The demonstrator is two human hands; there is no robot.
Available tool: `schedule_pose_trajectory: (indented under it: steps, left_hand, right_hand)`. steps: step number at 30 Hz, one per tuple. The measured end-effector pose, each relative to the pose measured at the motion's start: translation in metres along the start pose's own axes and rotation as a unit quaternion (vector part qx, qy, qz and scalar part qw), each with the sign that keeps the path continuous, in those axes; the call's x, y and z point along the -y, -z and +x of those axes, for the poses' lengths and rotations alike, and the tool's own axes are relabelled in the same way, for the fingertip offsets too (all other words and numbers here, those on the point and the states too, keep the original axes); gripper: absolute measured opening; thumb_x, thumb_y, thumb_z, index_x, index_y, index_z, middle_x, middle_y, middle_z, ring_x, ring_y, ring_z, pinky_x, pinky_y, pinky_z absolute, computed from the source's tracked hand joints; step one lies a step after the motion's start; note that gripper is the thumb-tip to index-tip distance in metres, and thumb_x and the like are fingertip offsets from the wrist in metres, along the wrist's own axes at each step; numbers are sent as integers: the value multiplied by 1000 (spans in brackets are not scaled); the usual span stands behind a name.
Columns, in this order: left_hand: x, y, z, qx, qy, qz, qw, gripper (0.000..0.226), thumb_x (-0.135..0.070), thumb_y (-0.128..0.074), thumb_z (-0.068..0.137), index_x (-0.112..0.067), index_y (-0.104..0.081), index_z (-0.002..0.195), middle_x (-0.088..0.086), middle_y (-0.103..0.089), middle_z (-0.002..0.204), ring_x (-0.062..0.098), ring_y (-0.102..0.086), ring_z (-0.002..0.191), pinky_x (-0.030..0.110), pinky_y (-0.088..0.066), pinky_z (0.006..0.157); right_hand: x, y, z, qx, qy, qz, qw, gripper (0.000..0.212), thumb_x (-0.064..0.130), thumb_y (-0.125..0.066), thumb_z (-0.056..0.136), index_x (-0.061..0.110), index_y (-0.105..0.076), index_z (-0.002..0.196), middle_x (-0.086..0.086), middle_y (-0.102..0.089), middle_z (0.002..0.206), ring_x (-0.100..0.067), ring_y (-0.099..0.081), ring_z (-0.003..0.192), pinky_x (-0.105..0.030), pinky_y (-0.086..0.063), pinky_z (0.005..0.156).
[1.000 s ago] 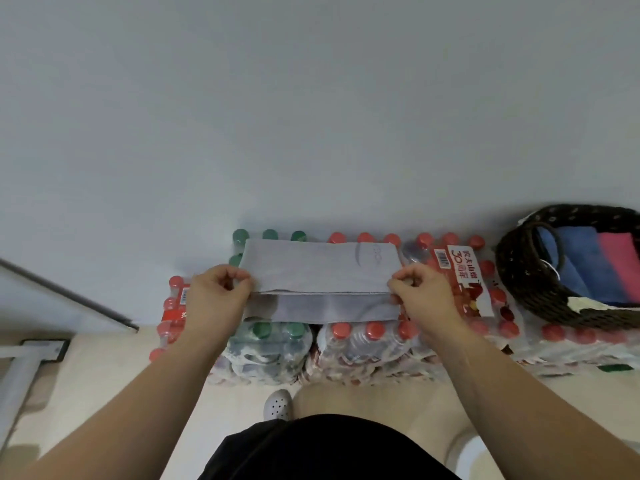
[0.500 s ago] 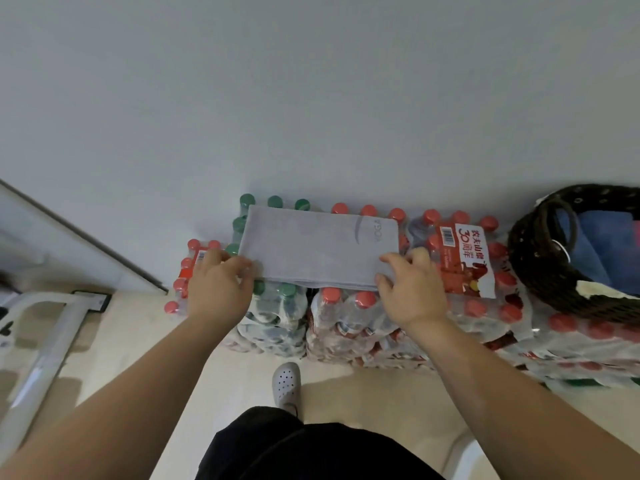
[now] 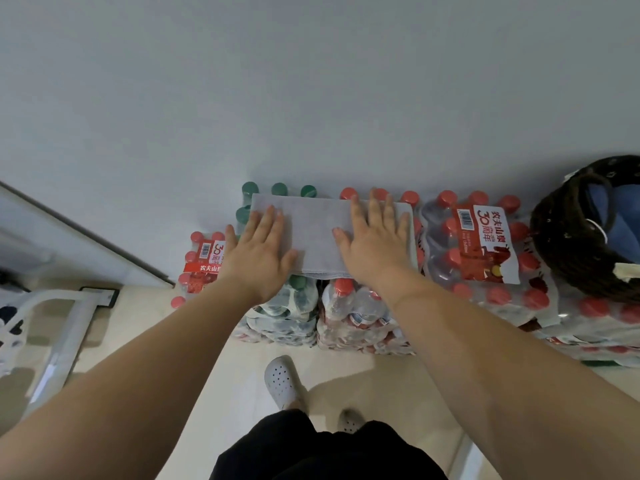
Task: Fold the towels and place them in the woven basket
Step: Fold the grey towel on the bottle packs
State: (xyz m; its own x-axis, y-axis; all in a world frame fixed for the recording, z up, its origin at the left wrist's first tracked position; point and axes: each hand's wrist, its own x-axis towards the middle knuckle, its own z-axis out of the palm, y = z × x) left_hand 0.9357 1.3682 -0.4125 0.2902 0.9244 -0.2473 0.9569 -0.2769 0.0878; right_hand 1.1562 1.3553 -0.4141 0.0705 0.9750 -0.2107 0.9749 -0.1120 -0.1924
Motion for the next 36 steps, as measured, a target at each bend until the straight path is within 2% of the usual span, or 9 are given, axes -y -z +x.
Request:
schedule_pose_trajectory:
  steps: [8,14,18,21,25,28,31,33,36]
  left_hand:
    - [20,-20,0,8,-48,-37,998,74,-65,-8,99,-25,17,156,-3,28,161,18,26,148,55,9,120]
    - [44,-7,1,-50,-37,-89,994,70,-63,-28,98,-30,-10,157,12,6,166,31,9,152,49,6,119]
    - [54,0,10,-8,-46,-99,994,71,-64,-27,97,-30,-10,157,18,-1,165,34,5,152,51,4,120]
    - [56,1,14,-4,-81,-88,993,76,-66,-27,94,-22,-20,155,17,-12,164,34,1,152,55,0,120]
    - [56,7,20,-1,-92,-137,986,74,-65,-31,86,-14,-43,138,17,-41,146,37,-31,140,56,-26,115]
    - [56,15,22,-14,-107,-200,974,69,-60,-36,86,-10,-47,133,14,-47,137,32,-45,123,47,-39,104]
    - [56,20,18,-15,-110,-304,946,63,-41,-52,95,-10,-37,148,8,-32,154,24,-32,139,30,-28,114]
    - [54,24,16,-8,-100,-371,923,64,-26,-57,96,-11,-31,152,1,-25,159,14,-22,144,13,-17,110]
    - [48,31,16,-15,-100,-416,903,67,-8,-56,89,-11,-32,152,-6,-29,152,-4,-24,131,-8,-13,92]
  right_hand:
    - [-10,-18,1,11,-32,-46,998,77,71,-2,93,32,17,156,0,26,163,-26,22,150,-54,12,120]
    - [0,-14,2,12,-49,-105,993,79,73,-1,91,30,15,156,-6,18,165,-33,12,152,-65,9,118]
    - [44,-11,5,-17,-27,-75,997,86,75,-4,89,25,11,157,-4,15,166,-31,21,150,-56,18,114]
    - [70,-21,10,-15,-36,-69,997,91,76,2,87,19,9,158,-2,16,166,-30,22,150,-60,16,117]
    - [74,-34,9,2,-53,-109,993,91,75,4,89,16,9,158,-2,11,167,-31,16,152,-64,10,117]
    - [74,-36,9,6,-55,-118,991,89,74,3,90,17,8,158,0,10,167,-31,15,152,-64,13,116]
    - [75,-34,10,8,-57,-107,993,87,73,3,90,20,9,158,3,10,167,-28,17,152,-61,14,117]
    - [72,-32,11,-4,-56,-39,998,85,72,3,89,23,8,158,6,10,167,-23,17,152,-57,13,119]
    - [58,-22,10,-45,-65,149,986,82,68,-4,91,23,5,159,6,7,167,-14,13,152,-46,10,123]
